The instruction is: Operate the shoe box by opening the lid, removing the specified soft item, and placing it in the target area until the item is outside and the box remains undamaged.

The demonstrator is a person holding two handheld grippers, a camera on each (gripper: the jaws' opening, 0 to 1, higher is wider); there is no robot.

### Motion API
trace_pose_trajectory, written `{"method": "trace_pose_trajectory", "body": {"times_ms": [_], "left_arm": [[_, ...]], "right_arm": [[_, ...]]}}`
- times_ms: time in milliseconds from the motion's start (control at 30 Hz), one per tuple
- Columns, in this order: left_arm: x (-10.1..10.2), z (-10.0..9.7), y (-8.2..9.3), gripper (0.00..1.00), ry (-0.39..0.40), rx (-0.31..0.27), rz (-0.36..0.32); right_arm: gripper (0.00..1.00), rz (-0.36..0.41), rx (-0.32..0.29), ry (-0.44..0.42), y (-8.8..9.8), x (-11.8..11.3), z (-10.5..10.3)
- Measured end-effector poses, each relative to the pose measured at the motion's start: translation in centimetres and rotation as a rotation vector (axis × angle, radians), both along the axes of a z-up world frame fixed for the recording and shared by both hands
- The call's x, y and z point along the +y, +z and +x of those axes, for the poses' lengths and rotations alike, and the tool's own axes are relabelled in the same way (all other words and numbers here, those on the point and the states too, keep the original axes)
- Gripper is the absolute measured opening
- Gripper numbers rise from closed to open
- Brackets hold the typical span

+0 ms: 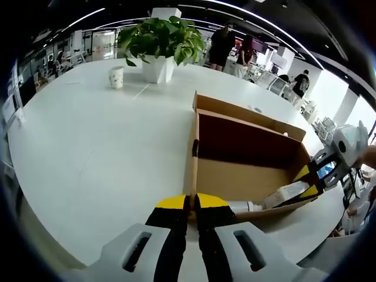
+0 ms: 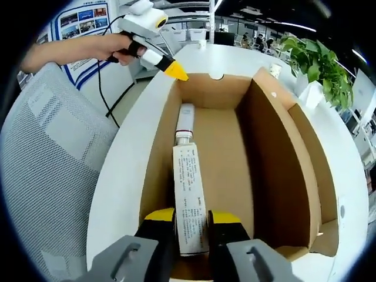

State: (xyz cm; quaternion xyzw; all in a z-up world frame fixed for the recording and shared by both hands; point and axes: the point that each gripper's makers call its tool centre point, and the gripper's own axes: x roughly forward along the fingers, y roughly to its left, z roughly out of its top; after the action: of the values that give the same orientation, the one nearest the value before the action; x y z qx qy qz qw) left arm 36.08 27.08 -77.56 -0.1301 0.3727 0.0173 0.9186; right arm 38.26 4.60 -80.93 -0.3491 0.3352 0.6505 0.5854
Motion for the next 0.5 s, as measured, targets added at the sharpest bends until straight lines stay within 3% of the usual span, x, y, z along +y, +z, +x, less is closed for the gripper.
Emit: {"method": "trace_pose_trajectory", "body": {"times_ms": [500], "left_arm": [[0.2,0.1,-0.1,0.02,0.000,0.001,0.003]], "right_arm": [[0.15,0.043,-0.052,0.012,2.3,0.3,0.6]]}}
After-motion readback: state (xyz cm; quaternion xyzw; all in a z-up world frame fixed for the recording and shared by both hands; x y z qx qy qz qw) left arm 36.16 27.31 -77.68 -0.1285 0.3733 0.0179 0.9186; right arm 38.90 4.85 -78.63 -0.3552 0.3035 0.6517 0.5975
